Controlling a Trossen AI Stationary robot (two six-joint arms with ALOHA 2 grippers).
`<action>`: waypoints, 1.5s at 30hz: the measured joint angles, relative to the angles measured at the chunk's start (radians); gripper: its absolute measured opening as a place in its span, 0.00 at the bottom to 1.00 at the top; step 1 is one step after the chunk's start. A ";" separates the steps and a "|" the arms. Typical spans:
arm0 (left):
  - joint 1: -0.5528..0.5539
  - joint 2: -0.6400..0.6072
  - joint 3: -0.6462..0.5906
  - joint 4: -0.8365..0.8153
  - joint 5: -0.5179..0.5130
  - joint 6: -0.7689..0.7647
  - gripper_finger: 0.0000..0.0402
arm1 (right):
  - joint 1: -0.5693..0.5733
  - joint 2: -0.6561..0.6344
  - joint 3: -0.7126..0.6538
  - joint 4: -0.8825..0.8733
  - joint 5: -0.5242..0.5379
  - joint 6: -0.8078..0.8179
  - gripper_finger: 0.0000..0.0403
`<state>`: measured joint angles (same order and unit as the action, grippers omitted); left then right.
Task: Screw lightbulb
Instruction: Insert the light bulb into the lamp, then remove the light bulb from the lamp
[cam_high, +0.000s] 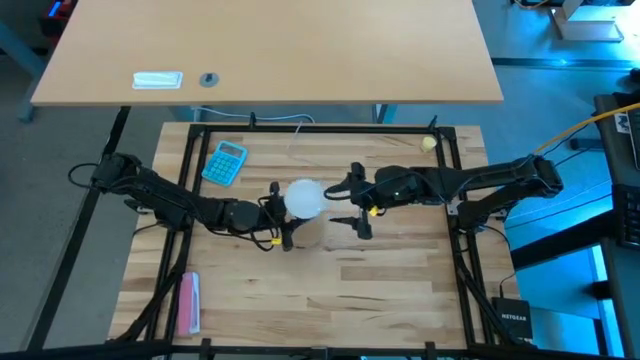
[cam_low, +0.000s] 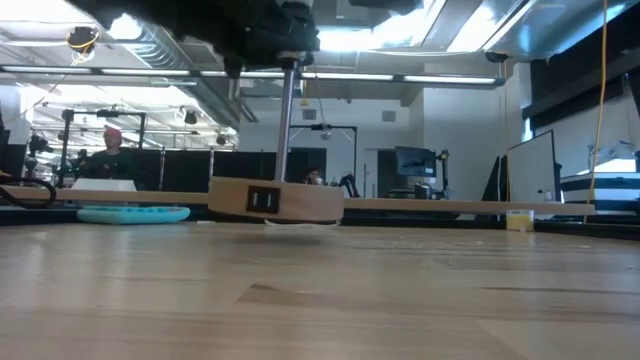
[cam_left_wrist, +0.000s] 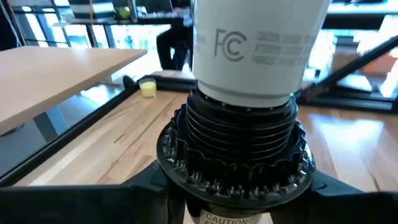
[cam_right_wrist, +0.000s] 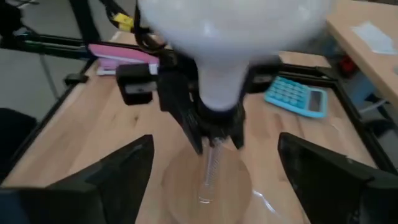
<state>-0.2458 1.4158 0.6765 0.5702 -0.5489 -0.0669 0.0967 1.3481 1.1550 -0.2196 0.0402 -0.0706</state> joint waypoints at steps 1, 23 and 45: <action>0.004 0.000 -0.025 0.047 0.000 -0.001 0.37 | 0.000 -0.012 -0.023 0.014 0.018 0.006 0.85; 0.023 -0.016 -0.130 0.092 0.088 -0.117 0.66 | 0.001 -0.035 -0.300 0.356 0.055 0.094 0.83; -0.009 -0.500 -0.130 -0.385 0.105 -0.093 0.66 | 0.002 0.336 -0.347 0.842 0.058 0.170 0.83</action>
<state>-0.2550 0.9159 0.5463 0.1856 -0.4438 -0.1595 0.0982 1.6838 0.8076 0.6227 0.0978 0.0994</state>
